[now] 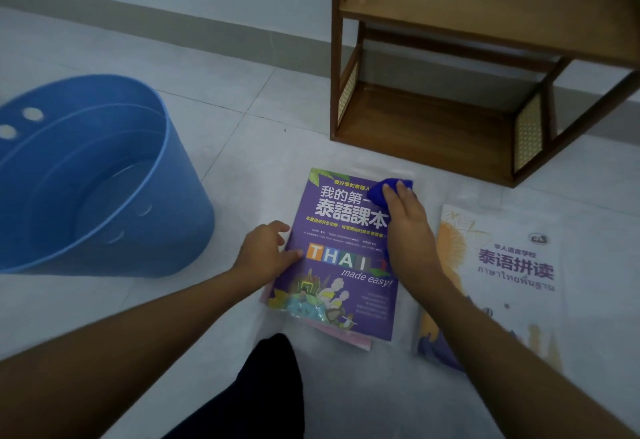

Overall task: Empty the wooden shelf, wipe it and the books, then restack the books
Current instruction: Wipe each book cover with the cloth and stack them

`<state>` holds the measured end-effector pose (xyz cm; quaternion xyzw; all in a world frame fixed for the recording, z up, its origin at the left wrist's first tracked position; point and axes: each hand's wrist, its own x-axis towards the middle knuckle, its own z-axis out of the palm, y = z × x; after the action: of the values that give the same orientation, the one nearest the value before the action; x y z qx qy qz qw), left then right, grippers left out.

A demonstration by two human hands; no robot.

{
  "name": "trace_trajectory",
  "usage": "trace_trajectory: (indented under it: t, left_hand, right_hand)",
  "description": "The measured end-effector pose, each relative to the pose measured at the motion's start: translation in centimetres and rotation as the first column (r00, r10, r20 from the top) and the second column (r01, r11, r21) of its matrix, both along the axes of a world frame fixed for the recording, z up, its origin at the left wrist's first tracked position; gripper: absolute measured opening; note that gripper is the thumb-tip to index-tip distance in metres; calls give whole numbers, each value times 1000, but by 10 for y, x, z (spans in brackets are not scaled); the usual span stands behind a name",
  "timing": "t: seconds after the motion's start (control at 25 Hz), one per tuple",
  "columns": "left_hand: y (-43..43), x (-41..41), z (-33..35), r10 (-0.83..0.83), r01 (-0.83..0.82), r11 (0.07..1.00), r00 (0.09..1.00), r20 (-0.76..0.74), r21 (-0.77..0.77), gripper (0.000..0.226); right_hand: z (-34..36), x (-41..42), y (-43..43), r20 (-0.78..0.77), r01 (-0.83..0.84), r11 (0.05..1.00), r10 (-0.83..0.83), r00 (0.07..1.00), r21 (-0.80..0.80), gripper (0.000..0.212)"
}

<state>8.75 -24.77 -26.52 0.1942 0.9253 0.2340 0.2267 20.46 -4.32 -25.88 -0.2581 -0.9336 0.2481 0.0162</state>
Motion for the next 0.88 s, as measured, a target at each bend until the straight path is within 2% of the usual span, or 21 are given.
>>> trace_trajectory:
  t: [0.08,0.2,0.28,0.4,0.48,0.6,0.68,0.8,0.88]
  left_hand:
    - [7,6,-4,-11,14,999,998,66,-49,73]
    - [12,9,-8,-16,23,992,998,56,-121,75]
    - [15,9,-7,35,-23,989,996,77,-145,75]
    - [16,3,-6,158,-118,976,962,222,-182,80]
    - [14,-1,-5,174,-136,980,940,294,-148,77]
    - [13,0,1,153,-144,988,926,345,-51,54]
    - [12,3,10,148,-171,985,901,407,20,40]
    - [12,5,24,61,-135,984,871,487,118,31]
    - [15,10,37,21,-140,969,867,499,204,33]
  right_hand:
    - [-3,17,-20,81,-76,997,78,994,-22,79]
    - [-16,29,-35,222,-181,983,183,958,-28,81]
    - [-20,25,-32,234,-160,985,171,957,-68,84]
    - [-19,16,-26,203,-110,986,133,970,-122,82]
    - [-18,13,-23,175,-96,986,119,977,-135,77]
    - [-18,14,-18,118,-73,980,96,988,-185,71]
    - [-15,15,-15,71,-38,965,58,996,-258,60]
    - [-4,16,-3,-20,79,903,-97,995,-423,42]
    - [4,16,7,-21,185,795,-240,970,-578,39]
